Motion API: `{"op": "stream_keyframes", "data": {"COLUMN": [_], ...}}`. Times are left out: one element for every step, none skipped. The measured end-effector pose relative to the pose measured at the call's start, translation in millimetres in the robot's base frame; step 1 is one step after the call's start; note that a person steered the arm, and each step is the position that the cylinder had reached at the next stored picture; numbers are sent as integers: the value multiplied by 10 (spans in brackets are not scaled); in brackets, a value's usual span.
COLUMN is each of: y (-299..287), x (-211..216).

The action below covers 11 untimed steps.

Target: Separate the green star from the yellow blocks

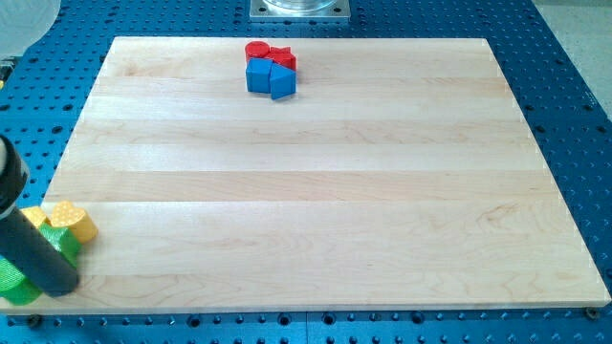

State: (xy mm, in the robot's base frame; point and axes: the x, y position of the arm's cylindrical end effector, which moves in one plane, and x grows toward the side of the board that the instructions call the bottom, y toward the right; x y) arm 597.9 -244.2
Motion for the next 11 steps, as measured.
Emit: {"op": "stream_keyframes", "data": {"y": [147,493,625,-191,-598,-603,-602,-608,-601,-445,349], "x": [-331,-554,-1362,-1956,-1987,-1325,-582,-595,-601,-502,-633]}}
